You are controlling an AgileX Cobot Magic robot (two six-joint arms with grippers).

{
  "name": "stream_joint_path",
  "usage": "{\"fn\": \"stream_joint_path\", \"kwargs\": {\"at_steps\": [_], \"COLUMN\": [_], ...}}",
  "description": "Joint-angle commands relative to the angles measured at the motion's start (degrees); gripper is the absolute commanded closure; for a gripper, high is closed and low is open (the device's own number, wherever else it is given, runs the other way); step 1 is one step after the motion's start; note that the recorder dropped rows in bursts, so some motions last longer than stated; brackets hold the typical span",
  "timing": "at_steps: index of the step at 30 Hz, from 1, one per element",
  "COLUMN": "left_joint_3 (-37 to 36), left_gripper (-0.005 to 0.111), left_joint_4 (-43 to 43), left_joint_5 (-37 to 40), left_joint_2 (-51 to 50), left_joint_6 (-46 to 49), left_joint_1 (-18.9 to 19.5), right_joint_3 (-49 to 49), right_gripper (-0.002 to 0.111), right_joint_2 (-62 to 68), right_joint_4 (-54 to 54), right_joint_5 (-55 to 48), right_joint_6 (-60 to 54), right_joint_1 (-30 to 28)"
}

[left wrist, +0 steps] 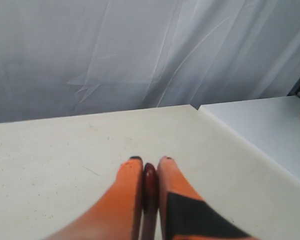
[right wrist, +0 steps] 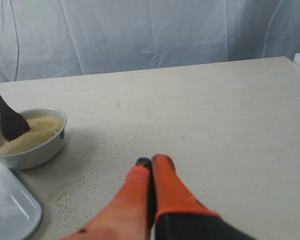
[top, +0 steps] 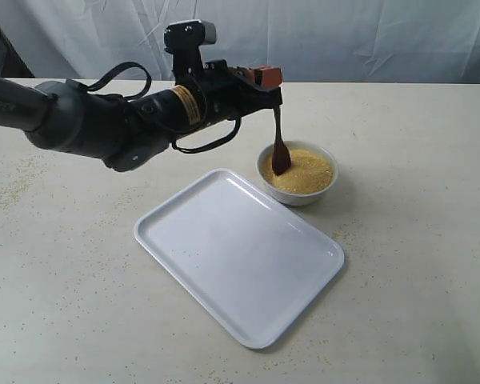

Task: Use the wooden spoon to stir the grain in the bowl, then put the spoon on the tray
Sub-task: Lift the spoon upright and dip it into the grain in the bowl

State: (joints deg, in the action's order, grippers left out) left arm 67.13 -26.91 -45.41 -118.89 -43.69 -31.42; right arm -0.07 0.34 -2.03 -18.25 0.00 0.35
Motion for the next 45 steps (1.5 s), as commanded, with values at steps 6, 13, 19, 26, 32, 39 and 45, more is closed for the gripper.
{"fn": "stream_joint_path", "kwargs": {"at_steps": [6, 13, 19, 26, 32, 39, 45], "left_joint_3": [0.36, 1.28, 2.11, 2.11, 2.11, 2.31, 2.31], "left_gripper": [0.107, 0.107, 0.107, 0.107, 0.107, 0.107, 0.107], "left_joint_4": [-2.31, -1.03, 0.07, -7.46, -7.25, -2.48, -8.95], "left_joint_5": [-5.01, -0.62, 1.78, -4.13, -0.76, 6.47, 3.21], "left_joint_2": [-0.34, 2.55, -0.79, -2.65, 1.66, 0.36, -0.96], "left_joint_6": [-6.97, -1.88, 1.32, -7.87, -5.11, 2.95, -6.31], "left_joint_1": [-0.09, -0.09, -0.09, -0.19, -0.09, -0.09, -0.28], "right_joint_3": [0.07, 0.07, 0.07, 0.07, 0.07, 0.07, 0.07], "right_gripper": [0.108, 0.108, 0.108, 0.108, 0.108, 0.108, 0.108], "right_joint_2": [-0.34, -0.34, -0.34, -0.34, -0.34, -0.34, -0.34], "right_joint_4": [0.05, 0.05, 0.05, 0.05, 0.05, 0.05, 0.05], "right_joint_5": [0.47, 0.47, 0.47, 0.47, 0.47, 0.47, 0.47], "right_joint_6": [0.0, 0.0, 0.0, 0.0, 0.0, 0.0, 0.0], "right_joint_1": [-0.35, -0.35, -0.35, -0.35, -0.35, -0.35, -0.35]}}
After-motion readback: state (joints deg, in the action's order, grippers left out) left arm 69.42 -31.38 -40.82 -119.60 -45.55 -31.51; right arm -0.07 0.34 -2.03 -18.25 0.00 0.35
